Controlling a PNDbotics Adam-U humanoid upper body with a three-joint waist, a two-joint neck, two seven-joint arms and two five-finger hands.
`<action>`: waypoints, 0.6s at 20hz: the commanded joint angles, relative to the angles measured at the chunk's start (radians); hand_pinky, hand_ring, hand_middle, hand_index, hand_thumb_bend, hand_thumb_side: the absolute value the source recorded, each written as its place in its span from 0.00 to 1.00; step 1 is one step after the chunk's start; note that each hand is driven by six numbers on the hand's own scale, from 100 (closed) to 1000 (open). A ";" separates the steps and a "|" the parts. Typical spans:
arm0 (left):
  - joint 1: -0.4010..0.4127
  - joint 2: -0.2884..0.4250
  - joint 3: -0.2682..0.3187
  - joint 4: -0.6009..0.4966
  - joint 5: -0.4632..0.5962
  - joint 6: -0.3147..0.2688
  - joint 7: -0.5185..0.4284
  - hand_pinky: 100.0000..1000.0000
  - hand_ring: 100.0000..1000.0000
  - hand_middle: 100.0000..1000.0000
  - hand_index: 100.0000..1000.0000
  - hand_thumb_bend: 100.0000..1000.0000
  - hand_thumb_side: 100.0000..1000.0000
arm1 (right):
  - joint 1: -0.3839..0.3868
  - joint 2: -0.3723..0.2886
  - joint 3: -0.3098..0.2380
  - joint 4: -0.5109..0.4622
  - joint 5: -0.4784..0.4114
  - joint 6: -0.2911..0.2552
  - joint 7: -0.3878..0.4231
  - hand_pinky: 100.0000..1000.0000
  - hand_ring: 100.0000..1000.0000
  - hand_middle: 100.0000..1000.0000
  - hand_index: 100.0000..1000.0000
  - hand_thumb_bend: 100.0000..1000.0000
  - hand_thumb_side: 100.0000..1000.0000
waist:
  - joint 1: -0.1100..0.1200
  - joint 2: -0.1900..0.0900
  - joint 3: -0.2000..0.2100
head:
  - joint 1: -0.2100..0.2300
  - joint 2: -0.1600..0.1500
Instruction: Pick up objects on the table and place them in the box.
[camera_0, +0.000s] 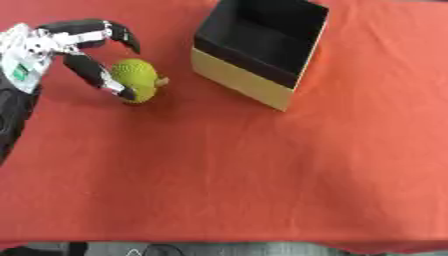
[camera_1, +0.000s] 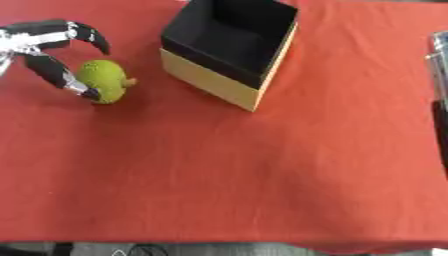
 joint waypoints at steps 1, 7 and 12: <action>-0.015 0.004 0.008 0.008 -0.024 -0.350 -0.350 0.93 0.85 0.78 0.77 0.75 0.45 | -0.014 -0.014 -0.008 -0.016 -0.004 0.001 -0.005 0.74 0.70 0.54 0.76 0.00 0.61 | 0.000 -0.024 -0.002 | 0.001 0.005; -0.008 -0.001 0.021 0.040 -0.066 -0.350 -0.350 0.91 0.84 0.77 0.78 0.73 0.45 | -0.014 -0.011 -0.009 -0.016 -0.005 0.003 -0.008 0.74 0.69 0.54 0.76 0.00 0.61 | 0.000 -0.022 -0.003 | 0.001 0.005; 0.001 -0.003 0.041 0.026 -0.034 -0.350 -0.350 0.85 0.77 0.70 0.75 0.58 0.38 | -0.010 -0.008 -0.012 -0.016 -0.004 0.006 -0.012 0.74 0.69 0.54 0.75 0.00 0.61 | -0.001 -0.020 -0.004 | 0.000 0.005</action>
